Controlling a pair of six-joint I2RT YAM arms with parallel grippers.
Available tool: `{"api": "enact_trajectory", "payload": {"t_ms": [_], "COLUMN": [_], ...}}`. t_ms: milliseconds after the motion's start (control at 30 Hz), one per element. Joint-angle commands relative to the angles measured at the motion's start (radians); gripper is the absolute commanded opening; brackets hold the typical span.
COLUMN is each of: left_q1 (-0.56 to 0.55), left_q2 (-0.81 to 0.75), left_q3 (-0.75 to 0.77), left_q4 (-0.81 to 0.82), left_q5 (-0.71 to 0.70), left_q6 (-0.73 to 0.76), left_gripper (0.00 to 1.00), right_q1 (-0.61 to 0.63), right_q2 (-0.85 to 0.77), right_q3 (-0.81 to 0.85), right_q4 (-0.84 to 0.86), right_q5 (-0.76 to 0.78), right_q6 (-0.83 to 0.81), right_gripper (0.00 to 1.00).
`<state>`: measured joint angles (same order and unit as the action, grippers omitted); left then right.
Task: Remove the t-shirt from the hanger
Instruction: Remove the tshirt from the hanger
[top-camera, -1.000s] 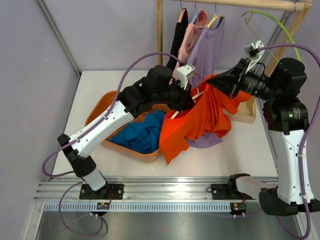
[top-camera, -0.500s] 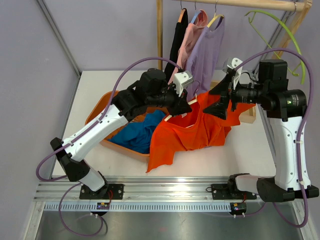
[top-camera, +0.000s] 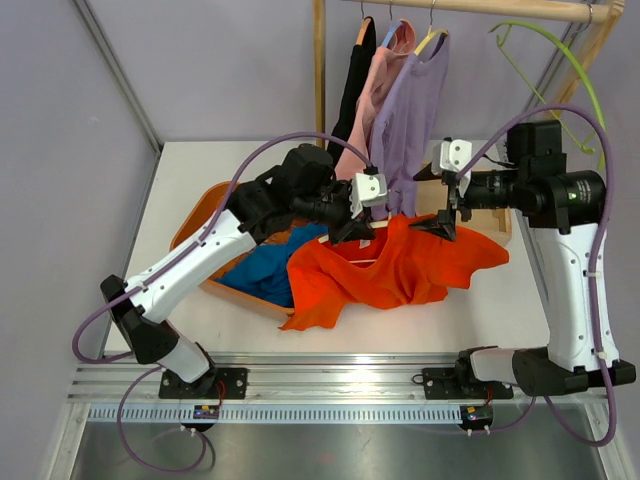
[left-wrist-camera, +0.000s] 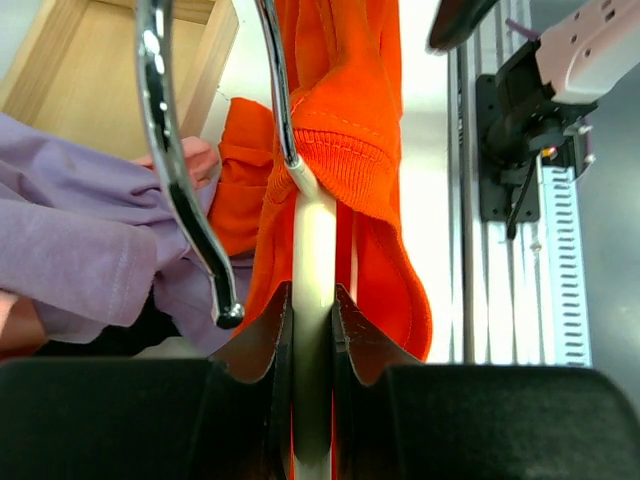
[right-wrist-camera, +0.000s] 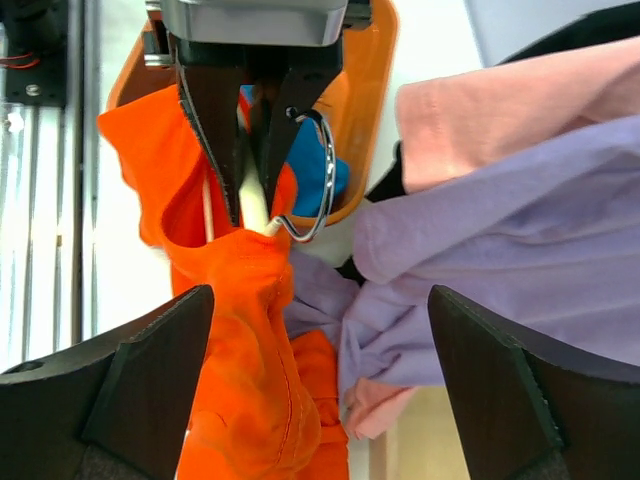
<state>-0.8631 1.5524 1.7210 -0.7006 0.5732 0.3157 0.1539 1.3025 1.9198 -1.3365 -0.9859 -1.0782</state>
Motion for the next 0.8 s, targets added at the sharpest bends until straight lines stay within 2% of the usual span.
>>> {"api": "enact_trajectory", "payload": {"t_ms": [0, 267, 400, 433, 500, 533, 600, 633, 767], "left_q1": [0.003, 0.003, -0.001, -0.002, -0.007, -0.008, -0.010, -0.010, -0.013], "left_q2": [-0.058, -0.069, -0.087, -0.094, -0.106, -0.107, -0.109, -0.109, -0.135], "left_q3": [0.038, 0.032, 0.020, 0.012, 0.003, -0.003, -0.008, -0.012, -0.063], "left_q4": [0.033, 0.058, 0.101, 0.124, 0.141, 0.151, 0.154, 0.161, 0.232], "left_q5": [0.011, -0.041, -0.033, -0.030, -0.026, -0.026, -0.026, -0.024, -0.053], "left_q6": [0.112, 0.163, 0.158, 0.154, 0.148, 0.143, 0.132, 0.120, 0.030], "left_gripper": [0.00, 0.00, 0.00, 0.00, 0.00, 0.00, 0.00, 0.00, 0.01], "right_q1": [0.059, 0.122, 0.136, 0.138, 0.136, 0.138, 0.138, 0.138, 0.138], "right_q2": [0.000, -0.002, 0.009, 0.011, 0.012, 0.011, -0.005, -0.012, -0.072], "right_q3": [-0.018, -0.140, -0.173, -0.177, -0.177, -0.180, -0.188, -0.192, -0.218], "right_q4": [-0.305, -0.303, -0.290, -0.282, -0.262, -0.253, -0.225, -0.221, -0.196], "right_q5": [-0.004, 0.021, 0.041, 0.043, 0.041, 0.039, 0.024, 0.017, -0.008], "right_q6": [-0.031, 0.006, 0.015, 0.033, 0.044, 0.061, 0.069, 0.073, 0.096], "right_gripper": [0.94, 0.88, 0.74, 0.70, 0.48, 0.29, 0.06, 0.00, 0.00]}}
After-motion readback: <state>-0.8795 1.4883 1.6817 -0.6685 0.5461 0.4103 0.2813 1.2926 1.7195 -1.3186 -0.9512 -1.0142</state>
